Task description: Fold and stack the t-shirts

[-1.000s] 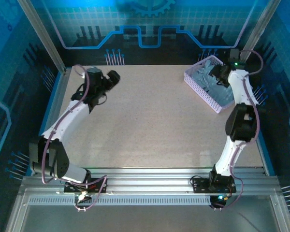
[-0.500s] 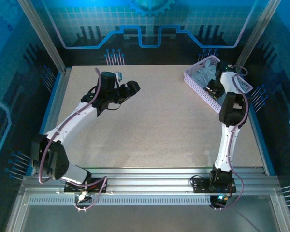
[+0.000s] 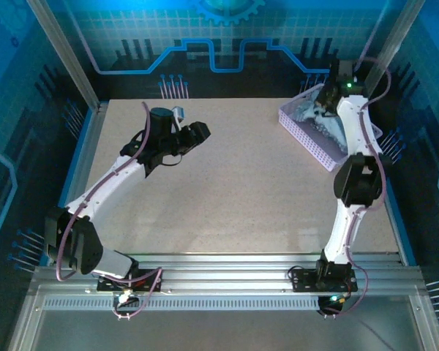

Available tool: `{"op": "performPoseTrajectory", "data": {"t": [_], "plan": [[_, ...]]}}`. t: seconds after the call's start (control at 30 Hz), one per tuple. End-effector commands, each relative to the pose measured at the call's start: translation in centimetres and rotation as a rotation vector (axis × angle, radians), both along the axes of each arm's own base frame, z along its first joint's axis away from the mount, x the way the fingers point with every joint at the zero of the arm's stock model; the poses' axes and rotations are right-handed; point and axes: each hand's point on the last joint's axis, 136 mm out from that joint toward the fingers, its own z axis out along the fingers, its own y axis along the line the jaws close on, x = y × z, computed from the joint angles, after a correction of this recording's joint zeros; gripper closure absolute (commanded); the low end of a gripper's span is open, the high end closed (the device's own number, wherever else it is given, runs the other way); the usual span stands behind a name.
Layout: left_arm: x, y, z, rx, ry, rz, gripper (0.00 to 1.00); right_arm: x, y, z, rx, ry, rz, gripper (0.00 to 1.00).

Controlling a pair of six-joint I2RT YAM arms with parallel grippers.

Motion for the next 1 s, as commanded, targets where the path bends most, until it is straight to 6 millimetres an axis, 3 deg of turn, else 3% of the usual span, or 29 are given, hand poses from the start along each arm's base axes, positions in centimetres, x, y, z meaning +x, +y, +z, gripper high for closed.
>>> {"op": "performPoseTrajectory", "data": {"t": [0.0, 0.13, 0.23, 0.3, 0.4, 0.5, 0.63, 0.77, 0.8, 0.87, 0.9, 0.97], "plan": [[0.1, -0.5, 0.8, -0.025, -0.016, -0.005, 0.35, -1.4, 2.2, 12.4, -0.086, -0.294, 0.06, 1.0], [0.3, 0.6, 0.5, 0.019, -0.011, 0.043, 0.35, -4.2, 7.2, 22.0, -0.062, -0.555, 0.209, 1.0], [0.0, 2.2, 0.1, 0.089, 0.008, 0.109, 0.34, -6.8, 11.9, 27.3, -0.027, -0.698, 0.345, 1.0], [-0.3, 3.7, -0.1, 0.148, 0.014, 0.166, 0.34, -8.1, 15.4, 28.9, 0.013, -0.74, 0.44, 1.0], [-1.2, 7.0, 0.4, 0.251, 0.012, 0.29, 0.33, -9.7, 22.1, 28.5, 0.091, -0.719, 0.606, 1.0], [-2.4, 10.0, 1.7, 0.327, -0.016, 0.395, 0.32, -11.1, 29.7, 25.1, 0.18, -0.621, 0.778, 1.0], [-4.1, 12.7, 2.7, 0.376, -0.033, 0.468, 0.31, -13.1, 39.6, 16.5, 0.307, -0.399, 0.982, 1.0], [-6.2, 14.3, 1.3, 0.399, 0.019, 0.494, 0.31, -15.9, 48.0, 7.7, 0.404, -0.145, 1.174, 1.0], [-6.8, 14.4, 0.7, 0.396, 0.038, 0.491, 0.31, -16.6, 49.5, 5.8, 0.422, -0.095, 1.215, 0.98], [-7.9, 14.3, -0.7, 0.376, 0.076, 0.476, 0.32, -16.9, 50.7, 2.5, 0.461, 0.004, 1.236, 0.71], [-8.5, 13.9, -1.5, 0.358, 0.097, 0.458, 0.32, -16.9, 50.5, 1.3, 0.46, 0.05, 1.226, 0.6], [-9.3, 12.7, -3.0, 0.314, 0.133, 0.393, 0.32, -16.8, 49.6, 0.5, 0.426, 0.086, 1.213, 0.49]]}}
